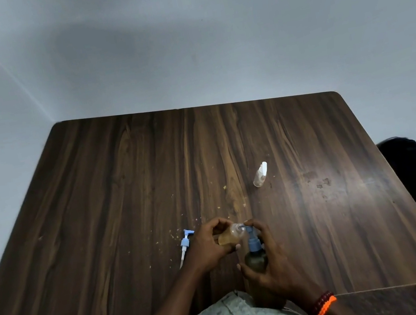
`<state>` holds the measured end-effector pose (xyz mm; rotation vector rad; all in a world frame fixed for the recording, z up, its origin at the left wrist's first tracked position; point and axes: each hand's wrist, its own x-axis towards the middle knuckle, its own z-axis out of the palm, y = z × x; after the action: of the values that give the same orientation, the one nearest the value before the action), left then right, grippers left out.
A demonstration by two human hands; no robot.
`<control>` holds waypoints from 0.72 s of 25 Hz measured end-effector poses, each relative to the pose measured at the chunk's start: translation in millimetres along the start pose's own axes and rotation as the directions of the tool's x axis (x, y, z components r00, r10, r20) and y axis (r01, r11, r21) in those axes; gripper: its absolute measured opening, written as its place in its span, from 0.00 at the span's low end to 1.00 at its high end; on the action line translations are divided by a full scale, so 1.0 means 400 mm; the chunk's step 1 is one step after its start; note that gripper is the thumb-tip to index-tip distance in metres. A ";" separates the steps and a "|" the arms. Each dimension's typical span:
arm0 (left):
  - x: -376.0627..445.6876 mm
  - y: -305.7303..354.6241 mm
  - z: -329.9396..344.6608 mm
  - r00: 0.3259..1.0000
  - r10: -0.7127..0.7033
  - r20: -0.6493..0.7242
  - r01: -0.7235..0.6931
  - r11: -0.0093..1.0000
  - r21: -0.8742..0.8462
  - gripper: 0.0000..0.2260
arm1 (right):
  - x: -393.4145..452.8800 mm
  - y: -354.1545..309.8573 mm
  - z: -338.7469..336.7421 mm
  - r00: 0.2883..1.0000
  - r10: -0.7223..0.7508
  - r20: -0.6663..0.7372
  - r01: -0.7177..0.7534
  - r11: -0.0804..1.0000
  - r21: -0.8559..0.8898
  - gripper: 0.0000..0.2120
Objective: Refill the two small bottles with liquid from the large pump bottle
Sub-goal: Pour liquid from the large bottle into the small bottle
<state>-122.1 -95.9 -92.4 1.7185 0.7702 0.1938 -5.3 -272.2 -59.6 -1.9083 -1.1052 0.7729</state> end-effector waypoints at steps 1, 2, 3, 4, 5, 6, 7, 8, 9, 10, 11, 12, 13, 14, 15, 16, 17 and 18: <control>-0.001 -0.003 0.001 1.000 0.000 0.006 0.000 1.000 0.004 0.20 | -0.003 0.001 0.000 1.000 0.009 -0.008 -0.009 1.000 0.006 0.40; -0.003 -0.006 0.003 1.000 -0.003 0.010 0.003 1.000 0.006 0.20 | -0.005 0.003 0.001 1.000 0.021 -0.019 -0.021 1.000 0.014 0.37; -0.004 -0.011 0.004 1.000 -0.007 0.009 0.007 1.000 0.016 0.21 | -0.007 0.002 0.000 0.999 0.031 -0.025 -0.030 0.999 0.019 0.34; -0.006 -0.016 0.005 1.000 -0.010 0.009 0.009 1.000 0.018 0.21 | -0.008 0.000 -0.001 0.999 0.036 -0.028 -0.036 0.999 0.022 0.33; -0.006 -0.018 0.006 1.000 -0.009 0.012 0.009 1.000 0.020 0.21 | -0.011 -0.002 -0.002 0.999 0.036 -0.025 -0.036 0.999 0.026 0.33; -0.006 -0.019 0.006 1.000 -0.006 0.012 0.005 1.000 0.014 0.21 | -0.013 -0.002 -0.002 0.999 0.030 -0.019 -0.029 0.999 0.031 0.36; -0.006 -0.019 0.005 1.000 -0.005 0.009 0.005 1.000 0.012 0.21 | -0.017 -0.001 -0.001 1.000 0.017 -0.010 -0.017 0.999 0.030 0.39; -0.005 -0.015 0.003 1.000 -0.007 0.008 0.007 1.000 0.007 0.21 | -0.019 0.002 0.001 1.000 0.007 -0.006 -0.007 1.000 0.028 0.41; -0.004 -0.013 0.002 1.000 -0.010 0.012 0.010 1.000 0.006 0.21 | -0.020 0.004 0.002 1.000 0.006 -0.003 -0.006 0.999 0.033 0.42; -0.004 -0.014 0.003 1.000 -0.012 0.017 0.012 1.000 0.003 0.21 | -0.021 0.007 0.003 1.000 0.016 -0.005 -0.016 0.999 0.043 0.42; -0.006 -0.012 0.004 1.000 -0.014 0.025 0.014 1.000 0.004 0.20 | -0.021 0.009 0.004 1.000 0.029 -0.010 -0.028 0.998 0.050 0.40; -0.010 -0.013 0.005 0.999 -0.019 0.033 0.018 1.000 0.012 0.21 | -0.022 0.009 0.004 0.999 0.043 -0.021 -0.041 0.998 0.055 0.37; -0.011 -0.017 0.008 0.999 -0.023 0.039 0.022 0.999 0.025 0.21 | -0.023 0.006 0.004 0.998 0.053 -0.032 -0.051 0.997 0.061 0.34; -0.013 -0.022 0.009 0.999 -0.025 0.046 0.023 0.999 0.033 0.21 | -0.025 0.005 0.003 0.998 0.056 -0.042 -0.053 0.996 0.065 0.32; -0.014 -0.025 0.010 0.998 -0.024 0.051 0.022 0.999 0.034 0.22 | -0.026 0.004 0.002 0.997 0.052 -0.049 -0.049 0.997 0.066 0.32; -0.014 -0.026 0.009 0.999 -0.021 0.050 0.019 0.999 0.031 0.22 | -0.026 0.005 0.001 0.998 0.046 -0.051 -0.042 0.997 0.065 0.33; -0.013 -0.026 0.008 0.999 -0.021 0.044 0.019 0.999 0.030 0.22 | -0.024 0.003 -0.001 0.998 0.041 -0.042 -0.038 0.997 0.063 0.36; -0.013 -0.022 0.007 0.999 -0.023 0.035 0.022 0.999 0.029 0.22 | -0.023 0.002 -0.001 0.999 0.035 -0.026 -0.034 0.998 0.055 0.39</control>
<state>-128.0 -100.3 -100.1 1.7350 0.7691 0.1380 -8.6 -281.0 -59.0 -1.8914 -1.0271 0.7863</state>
